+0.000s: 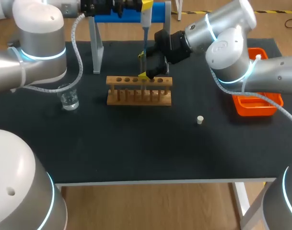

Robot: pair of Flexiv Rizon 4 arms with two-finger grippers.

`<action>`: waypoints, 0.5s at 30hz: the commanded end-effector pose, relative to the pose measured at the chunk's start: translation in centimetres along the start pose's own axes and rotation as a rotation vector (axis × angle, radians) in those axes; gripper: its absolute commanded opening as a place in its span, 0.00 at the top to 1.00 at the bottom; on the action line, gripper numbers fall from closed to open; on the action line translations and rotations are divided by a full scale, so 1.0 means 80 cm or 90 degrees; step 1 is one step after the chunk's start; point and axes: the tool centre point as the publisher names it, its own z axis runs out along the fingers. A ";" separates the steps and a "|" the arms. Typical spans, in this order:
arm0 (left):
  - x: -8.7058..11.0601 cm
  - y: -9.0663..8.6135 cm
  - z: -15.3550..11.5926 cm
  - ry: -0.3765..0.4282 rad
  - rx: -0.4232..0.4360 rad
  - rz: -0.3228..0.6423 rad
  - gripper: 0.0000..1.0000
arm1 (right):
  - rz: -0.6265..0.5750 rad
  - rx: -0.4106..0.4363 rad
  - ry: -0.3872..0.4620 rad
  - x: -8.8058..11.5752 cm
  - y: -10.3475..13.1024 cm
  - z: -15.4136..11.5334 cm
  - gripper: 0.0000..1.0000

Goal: Invert the test tube, pick up the pipette, mount the tip to pipette, aspirate from beaker and dispense into the tube, eject the tip, return the pipette, and cap with the stopper.

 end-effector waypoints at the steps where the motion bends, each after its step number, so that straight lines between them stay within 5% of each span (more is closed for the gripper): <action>1: -0.003 0.002 0.003 0.004 -0.004 -0.002 1.00 | 0.001 0.002 0.003 -0.001 0.001 -0.002 0.00; 15: -0.003 0.009 0.000 -0.001 -0.014 -0.006 1.00 | 0.001 0.002 0.003 -0.001 0.001 -0.002 0.00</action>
